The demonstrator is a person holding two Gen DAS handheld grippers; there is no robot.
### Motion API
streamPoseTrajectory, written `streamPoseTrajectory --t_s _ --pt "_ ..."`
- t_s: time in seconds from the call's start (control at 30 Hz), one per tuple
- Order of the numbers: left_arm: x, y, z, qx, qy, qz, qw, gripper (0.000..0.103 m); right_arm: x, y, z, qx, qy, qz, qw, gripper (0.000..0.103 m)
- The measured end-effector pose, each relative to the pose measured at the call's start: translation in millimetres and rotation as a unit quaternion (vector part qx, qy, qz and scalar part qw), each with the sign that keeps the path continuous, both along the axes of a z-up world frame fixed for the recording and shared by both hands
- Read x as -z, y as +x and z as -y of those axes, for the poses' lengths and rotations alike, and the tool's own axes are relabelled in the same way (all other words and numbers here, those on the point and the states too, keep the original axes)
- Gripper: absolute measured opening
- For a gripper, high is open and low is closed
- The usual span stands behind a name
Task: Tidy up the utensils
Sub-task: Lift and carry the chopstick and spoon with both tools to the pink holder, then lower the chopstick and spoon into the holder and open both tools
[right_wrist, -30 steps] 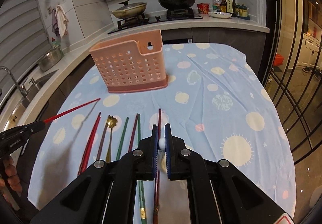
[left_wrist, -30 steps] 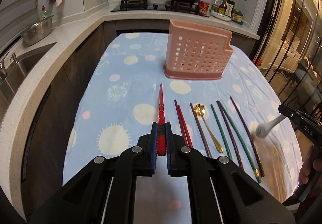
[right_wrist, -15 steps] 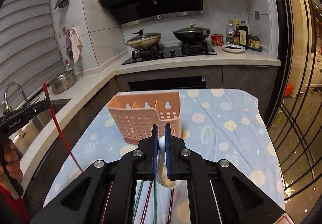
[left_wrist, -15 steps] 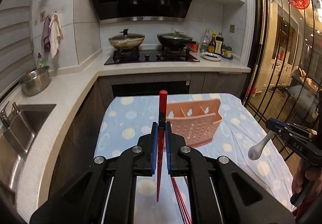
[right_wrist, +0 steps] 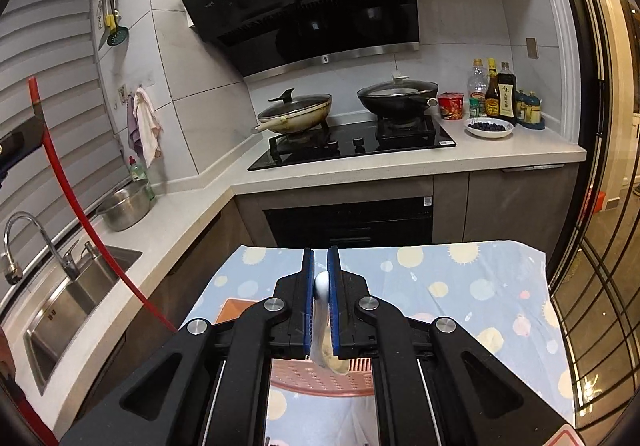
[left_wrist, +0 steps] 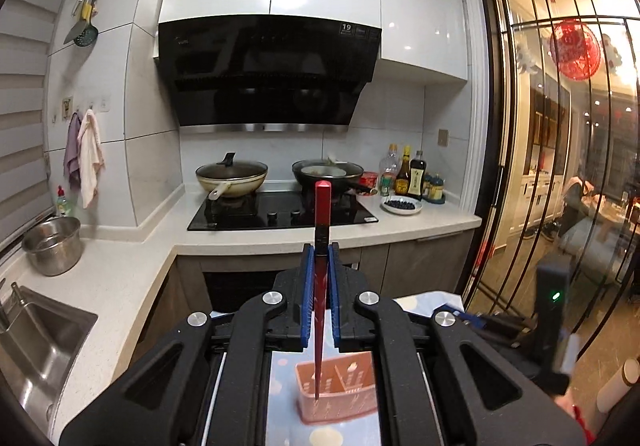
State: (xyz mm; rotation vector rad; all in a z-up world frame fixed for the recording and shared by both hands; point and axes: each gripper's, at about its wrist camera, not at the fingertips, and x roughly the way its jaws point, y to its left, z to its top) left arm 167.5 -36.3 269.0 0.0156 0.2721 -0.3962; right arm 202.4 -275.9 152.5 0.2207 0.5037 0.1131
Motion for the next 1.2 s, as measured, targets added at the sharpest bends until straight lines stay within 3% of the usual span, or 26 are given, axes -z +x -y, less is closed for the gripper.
streamPoseTrajectory --t_s 0.2,0.47,0.53,0.6,0.7,0.77,0.87,0.97,1.2 --pt "15.2 43.6 11.0 -0.004 -0.012 -0.03 0.9995 0.007 31.6 35.3 -2.5 -0.008 0.021 -0.043 0.999 0.006" --pt "83.4 83.8 16.6 -0.022 0.017 -0.108 0.9937 0.009 72.5 49.0 0.0 0.014 0.018 -0.084 0.996 0.01" --pt "92.9 80.2 11.3 -0.032 0.019 -0.112 0.993 0.021 72.0 41.9 0.9 0.027 0.008 -0.079 0.996 0.013" --pt "97.4 71.9 4.9 -0.042 0.019 -0.109 0.993 0.052 68.3 32.2 0.5 0.034 -0.004 -0.07 0.997 0.017" --pt "103.3 56.0 -4.3 -0.064 0.027 -0.097 0.9928 0.072 61.0 10.6 1.4 0.042 -0.017 -0.054 0.998 0.031" --pt "107.3 41.6 -11.4 -0.071 0.031 -0.097 0.9923 0.075 58.9 -6.4 1.6 0.047 -0.024 -0.046 0.998 0.039" --pt "118.7 22.0 -22.3 -0.074 0.034 -0.11 0.9906 0.077 60.5 -35.7 0.5 0.045 -0.029 -0.044 0.998 0.043" --pt "136.6 0.7 -31.0 -0.083 0.046 -0.128 0.9873 0.085 70.5 -68.3 -0.8 0.044 -0.035 -0.056 0.997 0.044" --pt "202.4 -54.5 -46.5 -0.092 0.072 -0.205 0.9719 0.085 111.3 -145.0 -4.4 0.049 -0.028 -0.105 0.993 0.044"
